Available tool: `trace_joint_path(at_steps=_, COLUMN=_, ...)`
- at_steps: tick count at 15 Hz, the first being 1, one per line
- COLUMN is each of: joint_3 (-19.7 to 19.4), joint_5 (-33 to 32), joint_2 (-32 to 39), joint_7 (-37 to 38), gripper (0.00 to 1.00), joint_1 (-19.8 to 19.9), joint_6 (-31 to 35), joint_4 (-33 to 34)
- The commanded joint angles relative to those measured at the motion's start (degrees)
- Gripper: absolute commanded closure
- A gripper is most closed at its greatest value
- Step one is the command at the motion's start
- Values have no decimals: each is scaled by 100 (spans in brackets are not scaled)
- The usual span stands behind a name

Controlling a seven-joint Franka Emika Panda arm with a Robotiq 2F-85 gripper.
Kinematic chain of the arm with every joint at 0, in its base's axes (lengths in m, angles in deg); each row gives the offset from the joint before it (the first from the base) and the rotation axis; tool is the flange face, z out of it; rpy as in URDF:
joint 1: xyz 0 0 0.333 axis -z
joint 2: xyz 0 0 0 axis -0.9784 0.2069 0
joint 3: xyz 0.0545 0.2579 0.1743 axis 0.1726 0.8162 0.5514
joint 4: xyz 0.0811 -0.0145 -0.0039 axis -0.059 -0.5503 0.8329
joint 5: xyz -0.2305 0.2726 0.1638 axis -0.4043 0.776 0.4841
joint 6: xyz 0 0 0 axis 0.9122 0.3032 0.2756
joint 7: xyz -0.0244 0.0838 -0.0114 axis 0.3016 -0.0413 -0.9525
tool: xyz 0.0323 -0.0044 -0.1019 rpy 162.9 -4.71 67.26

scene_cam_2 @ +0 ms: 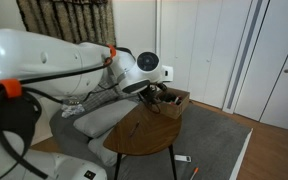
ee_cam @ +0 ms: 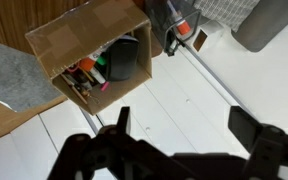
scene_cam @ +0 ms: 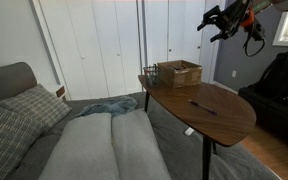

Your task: Remove the sunglasses from the desktop pen and pencil box and put it on the table top

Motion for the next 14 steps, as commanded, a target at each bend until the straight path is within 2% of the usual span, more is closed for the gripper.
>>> trace_joint_path(at_steps=1, joint_3=-76, joint_5=33, joint_2=0, joint_7=-40, gripper=0, joint_1=-80, joint_6=9, joint_4=44)
trace_joint_path(at_steps=3, joint_3=-120, joint_5=49, joint_2=1, joint_7=-56, gripper=0, joint_1=-107, joint_6=9, joint_4=82)
trace_joint_path(at_steps=5, joint_3=-266, joint_5=348, joint_2=141, joint_7=-141, gripper=0, joint_1=-423, joint_6=303, joint_4=326)
trace_joint_path(at_steps=8, joint_3=-388, joint_5=595, joint_2=768, joint_7=149, gripper=0, joint_1=-696, joint_6=662, joint_4=946)
trace_joint_path(at_steps=9, joint_3=-481, joint_5=639, joint_2=938, joint_7=216, gripper=0, joint_1=-809, joint_6=575, joint_4=1164)
trace_joint_path(at_steps=11, joint_3=-500, joint_5=573, joint_2=1407, joint_7=622, gripper=0, joint_1=-749, joint_6=291, joint_4=1615)
trace_joint_path(at_steps=14, joint_3=-503, joint_5=154, joint_2=2235, joint_7=1381, gripper=0, joint_1=-495, joint_6=-563, joint_4=2424)
